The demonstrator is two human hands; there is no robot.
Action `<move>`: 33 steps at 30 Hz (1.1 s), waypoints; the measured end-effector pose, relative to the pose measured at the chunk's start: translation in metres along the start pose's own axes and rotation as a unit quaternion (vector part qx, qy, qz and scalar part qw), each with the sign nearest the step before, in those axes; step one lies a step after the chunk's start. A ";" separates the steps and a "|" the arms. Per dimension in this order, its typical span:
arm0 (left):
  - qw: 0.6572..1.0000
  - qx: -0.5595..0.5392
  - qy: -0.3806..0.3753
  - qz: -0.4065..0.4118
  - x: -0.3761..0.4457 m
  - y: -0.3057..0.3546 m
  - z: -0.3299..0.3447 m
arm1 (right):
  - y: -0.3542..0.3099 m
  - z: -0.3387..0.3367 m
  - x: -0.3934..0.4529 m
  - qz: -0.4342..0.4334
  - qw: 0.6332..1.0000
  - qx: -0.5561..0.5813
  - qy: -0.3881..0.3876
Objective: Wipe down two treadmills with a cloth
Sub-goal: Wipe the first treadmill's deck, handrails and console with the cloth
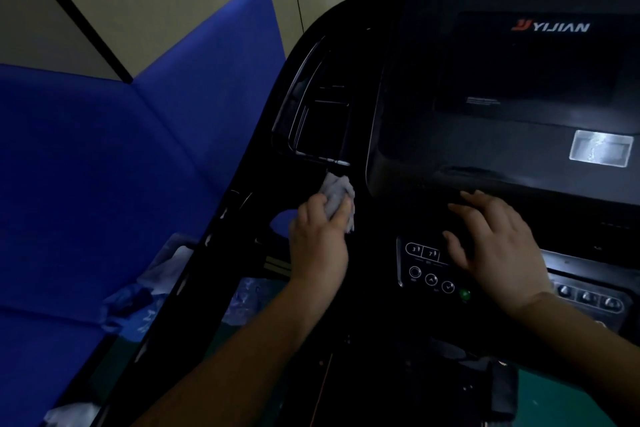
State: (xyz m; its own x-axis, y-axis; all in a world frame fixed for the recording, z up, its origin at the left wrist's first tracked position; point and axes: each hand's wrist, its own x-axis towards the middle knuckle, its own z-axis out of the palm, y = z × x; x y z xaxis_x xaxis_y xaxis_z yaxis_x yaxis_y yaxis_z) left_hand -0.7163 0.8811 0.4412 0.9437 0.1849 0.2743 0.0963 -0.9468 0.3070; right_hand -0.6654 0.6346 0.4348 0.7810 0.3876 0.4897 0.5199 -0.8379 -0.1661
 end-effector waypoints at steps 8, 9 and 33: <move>0.985 -0.019 0.014 -0.168 0.012 0.008 -0.008 | 0.001 -0.001 0.000 0.001 1.000 0.008 -0.017; 0.987 -0.037 -0.001 -0.158 0.001 0.016 -0.007 | 0.001 -0.002 0.001 0.002 1.000 0.011 -0.019; 0.974 -0.085 0.136 -0.163 0.071 -0.043 -0.027 | -0.012 -0.009 0.012 0.067 0.997 0.041 -0.020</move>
State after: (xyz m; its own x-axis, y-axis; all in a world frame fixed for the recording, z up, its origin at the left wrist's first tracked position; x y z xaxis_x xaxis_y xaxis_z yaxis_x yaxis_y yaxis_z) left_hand -0.6618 0.9419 0.4726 0.7511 0.5528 0.3610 0.3013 -0.7736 0.5575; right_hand -0.6657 0.6463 0.4501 0.8580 0.2898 0.4241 0.4343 -0.8501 -0.2976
